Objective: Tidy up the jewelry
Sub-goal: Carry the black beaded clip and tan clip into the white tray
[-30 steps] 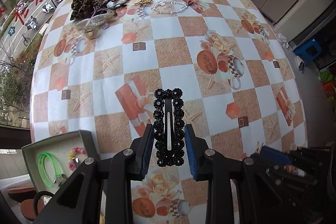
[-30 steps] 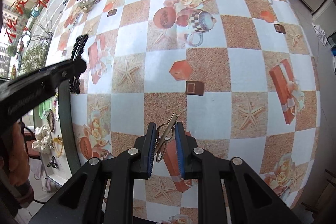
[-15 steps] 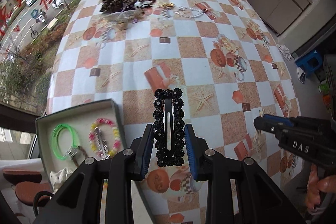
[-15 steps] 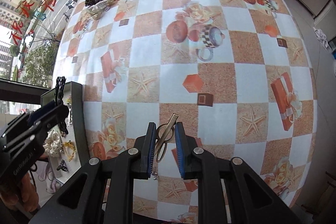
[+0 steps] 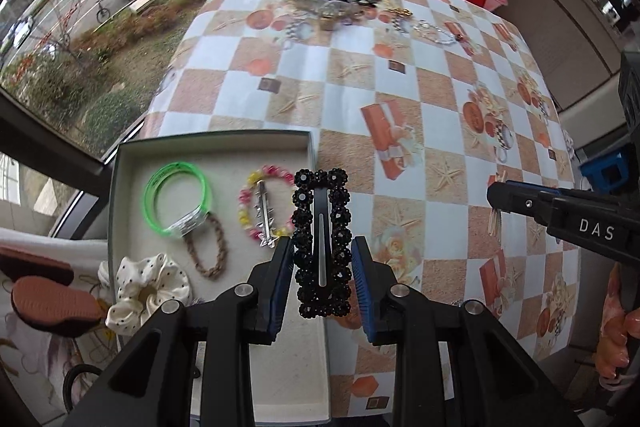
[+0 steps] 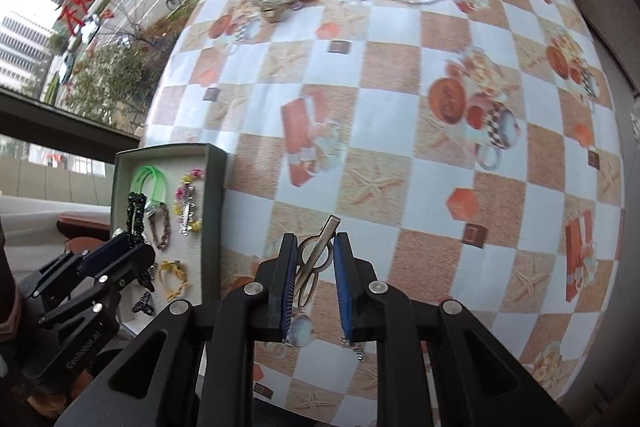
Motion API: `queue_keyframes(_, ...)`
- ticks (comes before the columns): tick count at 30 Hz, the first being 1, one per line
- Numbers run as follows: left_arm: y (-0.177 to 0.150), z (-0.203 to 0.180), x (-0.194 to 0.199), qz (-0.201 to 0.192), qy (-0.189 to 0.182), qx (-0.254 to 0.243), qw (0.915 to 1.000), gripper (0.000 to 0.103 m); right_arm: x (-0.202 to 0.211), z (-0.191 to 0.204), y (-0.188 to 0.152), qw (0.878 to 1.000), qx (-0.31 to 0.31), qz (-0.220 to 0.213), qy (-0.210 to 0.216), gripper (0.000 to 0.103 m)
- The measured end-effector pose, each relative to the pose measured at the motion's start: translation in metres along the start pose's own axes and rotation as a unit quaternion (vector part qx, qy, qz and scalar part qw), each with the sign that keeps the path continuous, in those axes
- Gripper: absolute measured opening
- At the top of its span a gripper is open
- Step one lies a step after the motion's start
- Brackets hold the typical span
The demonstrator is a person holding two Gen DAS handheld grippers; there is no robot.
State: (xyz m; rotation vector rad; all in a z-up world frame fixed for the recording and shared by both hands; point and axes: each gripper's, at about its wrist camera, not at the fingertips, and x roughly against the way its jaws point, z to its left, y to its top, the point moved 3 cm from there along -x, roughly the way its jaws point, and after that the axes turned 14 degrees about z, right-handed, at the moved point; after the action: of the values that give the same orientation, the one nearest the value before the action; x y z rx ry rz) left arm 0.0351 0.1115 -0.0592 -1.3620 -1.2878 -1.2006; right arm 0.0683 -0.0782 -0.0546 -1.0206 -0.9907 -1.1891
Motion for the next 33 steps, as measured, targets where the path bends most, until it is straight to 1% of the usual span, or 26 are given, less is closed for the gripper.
queue_keyframes(8,-0.020,0.028,-0.003,0.005,-0.002,0.037,0.9993,0.033,-0.009,0.046,0.006,0.999,0.052,0.014,0.006,0.020)
queue_keyframes(12,-0.037,0.048,-0.003,0.008,-0.002,0.061,0.9981,0.033,-0.016,0.065,0.007,0.997,0.075,0.023,0.009,0.020)
queue_keyframes(16,-0.059,0.070,-0.005,0.014,0.003,0.092,0.9957,0.033,-0.025,0.081,0.006,0.995,0.097,0.033,0.016,0.020)
queue_keyframes(22,-0.088,0.095,-0.010,0.025,-0.008,0.134,0.9907,0.033,-0.038,0.103,-0.001,0.990,0.128,0.053,0.019,0.020)
queue_keyframes(27,-0.103,0.100,-0.016,0.036,-0.011,0.147,0.9885,0.033,-0.049,0.116,-0.008,0.986,0.148,0.070,0.020,0.020)
queue_keyframes(33,-0.113,0.095,-0.028,0.052,-0.018,0.146,0.9878,0.033,-0.064,0.125,-0.016,0.983,0.160,0.089,0.018,0.020)
